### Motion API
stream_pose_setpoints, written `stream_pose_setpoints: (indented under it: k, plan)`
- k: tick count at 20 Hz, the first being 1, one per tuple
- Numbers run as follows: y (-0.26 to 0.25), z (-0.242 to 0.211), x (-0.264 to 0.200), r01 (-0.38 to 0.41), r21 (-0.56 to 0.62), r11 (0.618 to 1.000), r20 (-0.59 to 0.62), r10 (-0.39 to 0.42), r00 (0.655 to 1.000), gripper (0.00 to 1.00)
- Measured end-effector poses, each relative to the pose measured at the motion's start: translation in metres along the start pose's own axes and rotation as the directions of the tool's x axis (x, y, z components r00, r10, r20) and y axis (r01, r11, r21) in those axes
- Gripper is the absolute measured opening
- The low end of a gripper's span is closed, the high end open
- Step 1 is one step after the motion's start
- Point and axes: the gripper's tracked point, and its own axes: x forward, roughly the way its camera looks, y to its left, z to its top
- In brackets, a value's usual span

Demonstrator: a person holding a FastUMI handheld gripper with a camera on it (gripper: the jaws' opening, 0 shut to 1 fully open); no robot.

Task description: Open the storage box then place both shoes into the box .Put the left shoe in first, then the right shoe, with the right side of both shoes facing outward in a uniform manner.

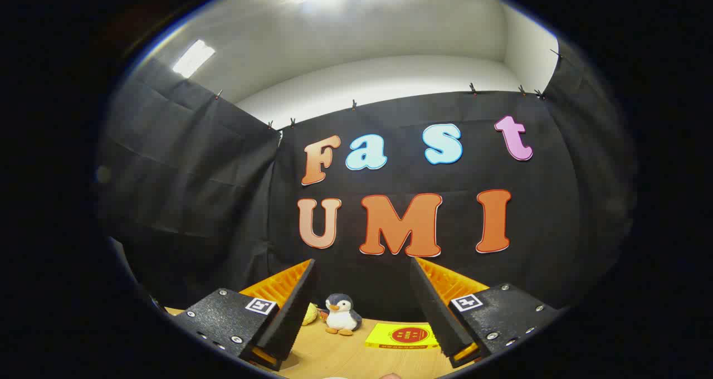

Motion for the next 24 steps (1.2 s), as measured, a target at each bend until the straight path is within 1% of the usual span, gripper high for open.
stream_pose_setpoints:
  k: [4, 10, 13, 15, 17, 19, 21, 24]
  plan:
    - [0.0, 0.001, -0.002, -0.007, 0.006, 1.0, -0.003, 0.007, 1.0, 0.98]
    - [-0.009, 0.002, -0.009, 0.022, -0.028, 0.999, -0.008, -0.022, 1.0, 0.98]
    - [-0.011, -0.005, -0.012, 0.035, -0.013, 0.999, -0.038, -0.035, 0.999, 0.98]
    - [-0.01, -0.008, -0.014, 0.03, 0.003, 1.0, -0.055, -0.03, 0.998, 0.98]
    - [-0.005, -0.012, -0.016, 0.011, 0.043, 0.999, -0.073, -0.008, 0.997, 0.98]
    - [0.005, -0.028, -0.02, -0.018, 0.102, 0.995, -0.125, 0.031, 0.992, 0.98]
    - [0.018, -0.044, -0.024, -0.054, 0.163, 0.985, -0.176, 0.083, 0.981, 0.98]
    - [0.037, -0.069, -0.03, -0.091, 0.197, 0.976, -0.24, 0.138, 0.961, 0.98]
